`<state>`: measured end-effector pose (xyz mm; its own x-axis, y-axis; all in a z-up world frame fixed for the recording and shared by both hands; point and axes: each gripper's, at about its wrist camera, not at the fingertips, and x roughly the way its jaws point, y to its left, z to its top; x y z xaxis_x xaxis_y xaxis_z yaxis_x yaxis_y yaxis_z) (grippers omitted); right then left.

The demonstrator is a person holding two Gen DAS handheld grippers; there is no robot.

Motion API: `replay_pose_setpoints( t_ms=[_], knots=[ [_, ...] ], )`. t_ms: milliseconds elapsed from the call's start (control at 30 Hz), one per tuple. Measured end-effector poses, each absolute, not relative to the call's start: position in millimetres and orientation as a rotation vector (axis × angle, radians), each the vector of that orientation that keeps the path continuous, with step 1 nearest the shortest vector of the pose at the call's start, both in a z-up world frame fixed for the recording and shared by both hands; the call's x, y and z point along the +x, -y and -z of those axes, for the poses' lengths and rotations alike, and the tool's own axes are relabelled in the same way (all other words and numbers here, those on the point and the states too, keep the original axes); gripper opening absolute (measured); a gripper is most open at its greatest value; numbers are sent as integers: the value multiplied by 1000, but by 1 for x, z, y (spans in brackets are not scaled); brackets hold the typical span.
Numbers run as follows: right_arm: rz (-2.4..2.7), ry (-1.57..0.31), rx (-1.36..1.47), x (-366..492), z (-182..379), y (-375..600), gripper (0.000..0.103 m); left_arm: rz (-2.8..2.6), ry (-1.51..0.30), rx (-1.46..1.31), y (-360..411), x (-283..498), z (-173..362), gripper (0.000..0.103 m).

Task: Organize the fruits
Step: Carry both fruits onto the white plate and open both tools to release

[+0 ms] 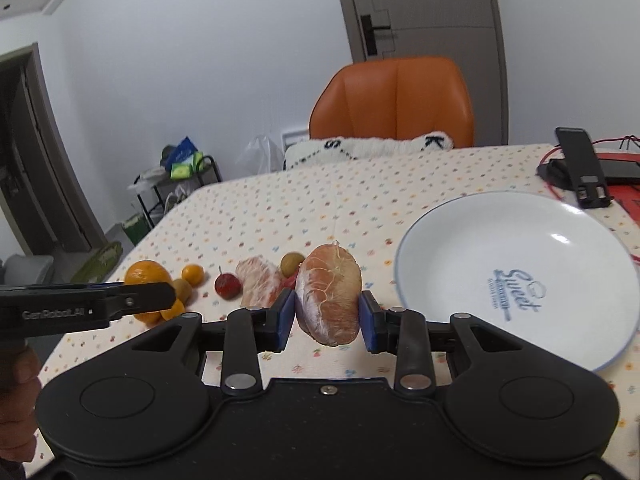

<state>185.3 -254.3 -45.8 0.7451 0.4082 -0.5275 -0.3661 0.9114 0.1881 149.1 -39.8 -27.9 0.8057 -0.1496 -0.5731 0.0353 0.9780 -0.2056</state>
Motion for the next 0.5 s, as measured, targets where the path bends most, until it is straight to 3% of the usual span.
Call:
replay_pose_setpoints(
  t_ms=[500],
  knots=[
    [-312,-553,138,187,47,326,32,221,-621,-54,127,180,16,37]
  ],
)
